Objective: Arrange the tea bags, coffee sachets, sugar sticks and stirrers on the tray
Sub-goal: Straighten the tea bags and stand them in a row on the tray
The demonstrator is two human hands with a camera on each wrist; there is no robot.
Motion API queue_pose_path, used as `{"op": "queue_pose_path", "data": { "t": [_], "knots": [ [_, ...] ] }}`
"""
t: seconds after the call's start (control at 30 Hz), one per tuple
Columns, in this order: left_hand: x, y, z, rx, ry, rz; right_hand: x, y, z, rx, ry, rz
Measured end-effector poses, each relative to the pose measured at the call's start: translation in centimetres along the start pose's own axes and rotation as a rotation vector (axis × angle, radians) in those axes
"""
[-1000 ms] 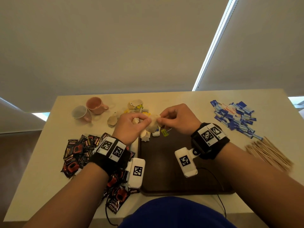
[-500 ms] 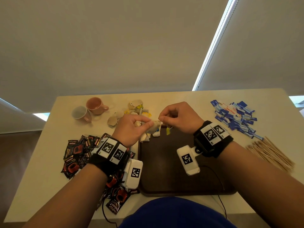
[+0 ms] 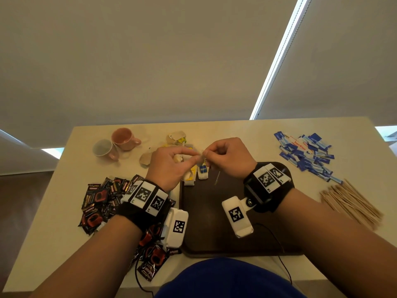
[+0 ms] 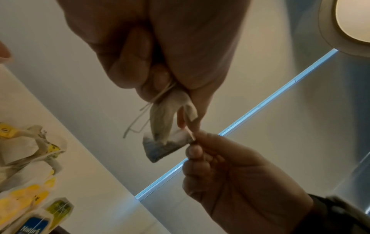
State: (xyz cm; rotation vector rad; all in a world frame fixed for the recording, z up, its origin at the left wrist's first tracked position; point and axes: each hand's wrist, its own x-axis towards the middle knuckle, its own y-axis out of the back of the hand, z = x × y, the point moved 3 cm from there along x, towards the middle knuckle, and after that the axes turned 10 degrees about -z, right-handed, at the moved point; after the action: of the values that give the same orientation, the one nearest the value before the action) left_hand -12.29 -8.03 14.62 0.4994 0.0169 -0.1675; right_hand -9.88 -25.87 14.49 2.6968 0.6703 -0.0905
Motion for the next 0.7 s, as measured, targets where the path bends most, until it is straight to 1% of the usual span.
{"op": "queue_pose_path", "data": {
  "t": [0.07,0.13,0.33,0.4,0.5,0.7],
  "knots": [
    [-0.1,-0.2,0.2,0.002,0.003,-0.042,0.1,-0.2,-0.2,0.044,-0.005,0.004],
    [0.1,-0.1,0.5,-0.006,-0.010,-0.050,0.2,-0.3,-0.6,0.075,0.006,-0.010],
    [0.8,0.9,1.3,0.031,-0.040,-0.001,0.2,-0.2,-0.8,0.091,0.039,-0.035],
    [1.2,1.1,1.4,0.044,-0.037,0.007,0.1,-0.3,-0.4,0.134,0.033,-0.045],
    [1.6,1.5,2.0,-0.011,-0.029,0.001,-0.2,-0.9,0.6,0.198,0.020,-0.099],
    [2.1,2.3,3.0,-0.074,-0.021,-0.034,-1.0,-2.2,2.7,0.157,0.015,-0.204]
  ]
}}
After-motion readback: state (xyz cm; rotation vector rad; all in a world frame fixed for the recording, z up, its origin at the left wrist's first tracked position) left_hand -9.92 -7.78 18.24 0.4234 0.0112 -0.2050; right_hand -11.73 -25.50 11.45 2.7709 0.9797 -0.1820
